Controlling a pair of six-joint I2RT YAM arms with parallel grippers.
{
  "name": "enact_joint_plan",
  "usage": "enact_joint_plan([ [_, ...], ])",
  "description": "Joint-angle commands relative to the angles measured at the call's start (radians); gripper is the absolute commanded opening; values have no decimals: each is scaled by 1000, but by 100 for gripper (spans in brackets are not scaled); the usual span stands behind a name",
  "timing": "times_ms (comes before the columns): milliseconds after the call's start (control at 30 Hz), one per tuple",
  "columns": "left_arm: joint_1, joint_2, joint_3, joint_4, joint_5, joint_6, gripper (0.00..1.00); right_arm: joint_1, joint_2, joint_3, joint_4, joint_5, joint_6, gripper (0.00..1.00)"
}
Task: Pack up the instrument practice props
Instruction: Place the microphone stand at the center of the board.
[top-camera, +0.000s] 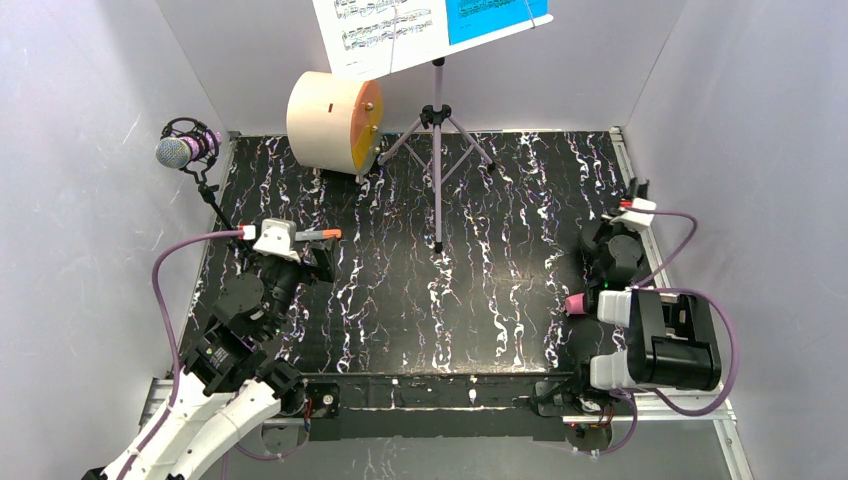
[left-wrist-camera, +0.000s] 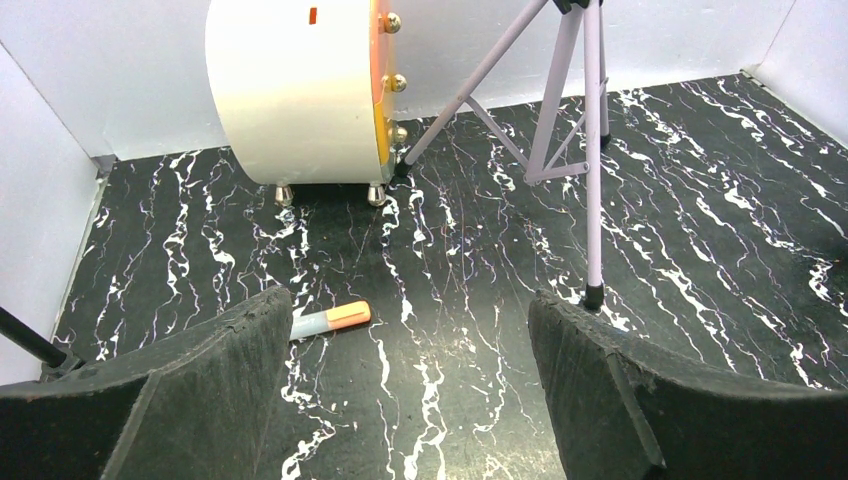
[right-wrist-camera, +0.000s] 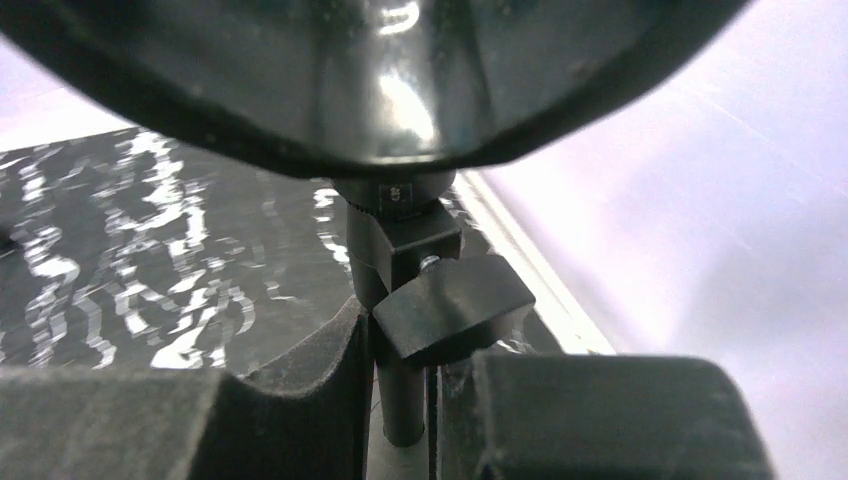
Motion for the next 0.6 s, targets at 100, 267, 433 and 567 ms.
enact_joint_plan([
  [100, 7, -19, -8, 27, 12, 0, 86, -122, 105, 38, 266, 128, 122, 1],
  [267, 8, -13, -10, 30, 19, 0, 86, -145, 223, 54, 349, 161, 99, 1],
  [433, 8, -23, -10, 30, 20, 3, 86, -150, 318, 44, 405, 172, 88, 7],
  [567, 7, -32, -13, 34, 25, 4, 86, -150, 340, 12, 422, 154, 97, 31],
])
